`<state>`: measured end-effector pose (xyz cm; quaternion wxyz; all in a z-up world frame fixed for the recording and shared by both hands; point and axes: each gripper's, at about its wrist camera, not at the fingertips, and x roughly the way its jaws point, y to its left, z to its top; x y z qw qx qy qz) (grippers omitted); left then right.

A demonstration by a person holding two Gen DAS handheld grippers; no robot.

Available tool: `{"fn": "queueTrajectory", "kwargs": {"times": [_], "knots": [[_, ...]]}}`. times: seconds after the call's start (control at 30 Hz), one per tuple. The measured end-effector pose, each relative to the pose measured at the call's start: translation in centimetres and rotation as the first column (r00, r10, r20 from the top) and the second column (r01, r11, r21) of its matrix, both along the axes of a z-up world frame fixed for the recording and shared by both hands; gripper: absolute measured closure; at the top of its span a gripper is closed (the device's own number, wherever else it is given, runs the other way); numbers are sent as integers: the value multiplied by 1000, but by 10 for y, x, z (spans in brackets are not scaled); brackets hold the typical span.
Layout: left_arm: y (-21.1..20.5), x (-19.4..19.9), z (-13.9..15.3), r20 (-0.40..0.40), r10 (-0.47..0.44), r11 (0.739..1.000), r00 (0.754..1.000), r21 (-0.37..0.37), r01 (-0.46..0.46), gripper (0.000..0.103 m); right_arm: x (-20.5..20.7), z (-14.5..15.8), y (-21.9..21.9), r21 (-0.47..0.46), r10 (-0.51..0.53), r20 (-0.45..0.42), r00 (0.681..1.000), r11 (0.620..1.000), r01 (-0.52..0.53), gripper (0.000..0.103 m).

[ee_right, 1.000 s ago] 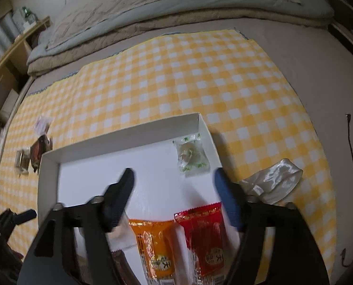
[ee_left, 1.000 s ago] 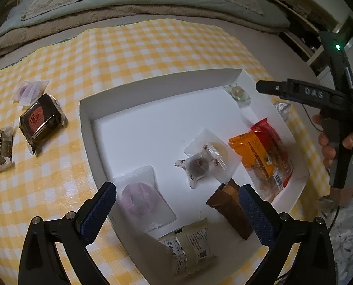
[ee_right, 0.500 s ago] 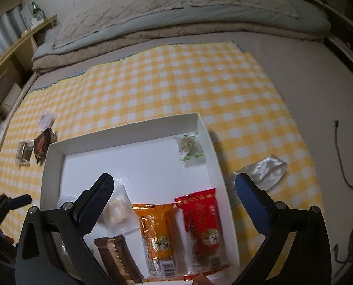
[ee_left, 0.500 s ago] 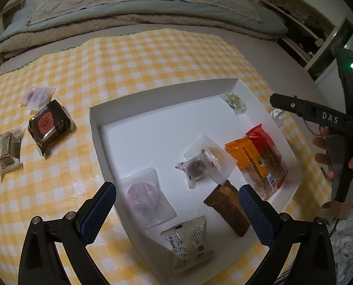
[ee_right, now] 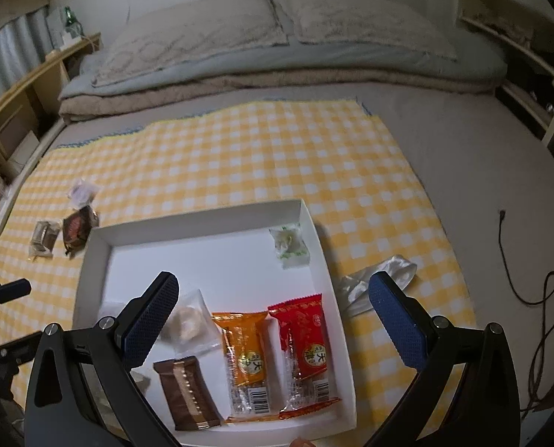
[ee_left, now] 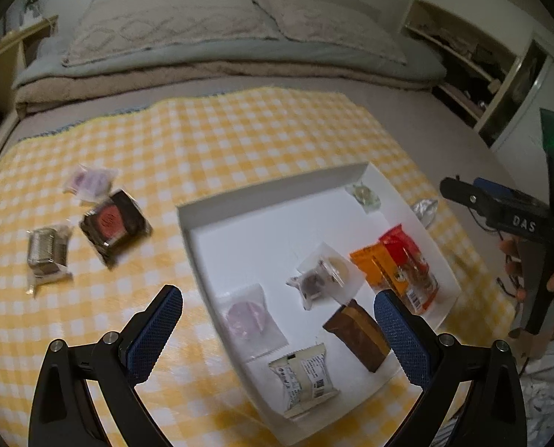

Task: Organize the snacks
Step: 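Lift both tools away from the tray toward the remaining snacks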

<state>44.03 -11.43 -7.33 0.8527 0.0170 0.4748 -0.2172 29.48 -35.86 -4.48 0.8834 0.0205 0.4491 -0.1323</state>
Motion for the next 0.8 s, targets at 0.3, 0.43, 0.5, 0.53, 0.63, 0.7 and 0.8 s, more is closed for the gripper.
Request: {"fn": "queueTrajectory", "kwargs": {"times": [0.3, 0.43, 0.5, 0.53, 0.63, 0.7, 0.8], "knots": [[47, -17, 38, 100, 75, 997, 992, -37, -72, 0, -11, 31, 37, -26, 45, 101, 994, 999, -43, 0], [70, -25, 49, 134, 110, 994, 985, -37, -106, 0, -10, 38, 57, -30, 77, 128, 989, 997, -73, 0], [81, -29, 52, 146, 129, 992, 981, -34, -125, 0, -7, 39, 67, -28, 92, 136, 986, 996, -89, 0], [86, -30, 53, 149, 135, 991, 979, -33, -132, 0, -6, 40, 70, -27, 97, 138, 986, 995, -94, 0], [102, -34, 57, 166, 163, 987, 972, -23, -162, 0, -1, 40, 85, -25, 110, 145, 983, 994, -107, 0], [114, -36, 60, 178, 186, 982, 966, -17, -186, 0, 3, 39, 92, -22, 118, 147, 982, 993, -116, 0], [132, -38, 63, 190, 219, 975, 957, -7, -222, 0, 14, 35, 108, -15, 134, 145, 980, 991, -134, 0]]}}
